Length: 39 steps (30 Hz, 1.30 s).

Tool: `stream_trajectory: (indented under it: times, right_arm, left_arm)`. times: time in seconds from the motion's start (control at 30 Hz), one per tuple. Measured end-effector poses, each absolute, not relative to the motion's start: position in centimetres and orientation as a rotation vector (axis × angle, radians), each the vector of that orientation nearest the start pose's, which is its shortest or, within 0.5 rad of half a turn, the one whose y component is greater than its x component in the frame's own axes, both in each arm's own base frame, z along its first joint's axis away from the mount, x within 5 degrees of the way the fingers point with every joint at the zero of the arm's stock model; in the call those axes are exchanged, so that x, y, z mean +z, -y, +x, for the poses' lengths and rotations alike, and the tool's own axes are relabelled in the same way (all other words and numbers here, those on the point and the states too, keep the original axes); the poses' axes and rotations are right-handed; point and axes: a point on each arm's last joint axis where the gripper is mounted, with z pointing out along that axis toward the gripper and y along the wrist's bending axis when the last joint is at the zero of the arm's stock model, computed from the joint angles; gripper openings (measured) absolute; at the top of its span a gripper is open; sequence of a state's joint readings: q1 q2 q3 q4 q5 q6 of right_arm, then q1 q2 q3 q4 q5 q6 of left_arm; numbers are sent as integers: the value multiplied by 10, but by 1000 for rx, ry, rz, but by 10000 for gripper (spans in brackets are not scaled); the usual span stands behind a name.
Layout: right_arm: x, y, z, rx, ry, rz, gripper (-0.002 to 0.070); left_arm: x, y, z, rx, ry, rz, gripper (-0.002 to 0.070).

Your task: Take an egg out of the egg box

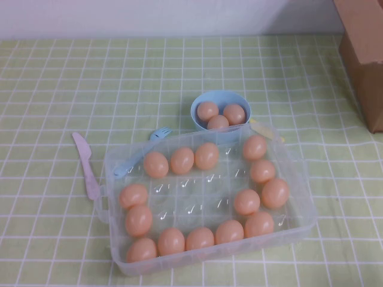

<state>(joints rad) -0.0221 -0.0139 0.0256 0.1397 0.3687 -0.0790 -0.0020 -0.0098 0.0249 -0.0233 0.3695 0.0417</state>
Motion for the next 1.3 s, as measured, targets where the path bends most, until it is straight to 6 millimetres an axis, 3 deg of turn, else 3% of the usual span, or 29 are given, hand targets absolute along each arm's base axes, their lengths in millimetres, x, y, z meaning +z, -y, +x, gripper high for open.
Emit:
stream_trajectory:
  times: [0.47,0.63,0.77,0.9,1.3]
  right_arm:
    - [173,-6,53,150,-1855,86,-17]
    - [176,-13,53,378,-1816,235,-17]
    - [185,-19,54,678,-1707,451,-17]
    - [191,-20,54,833,-1625,578,-17]
    - [195,-17,55,839,-1566,610,-17]
  left_arm:
    - [172,1,53,5,-1868,26,-3]
    - [172,1,53,5,-1868,26,-3]
    - [172,1,53,5,-1868,26,-3]
    - [172,1,53,5,-1868,26,-3]
    - [172,1,53,5,-1868,26,-3]
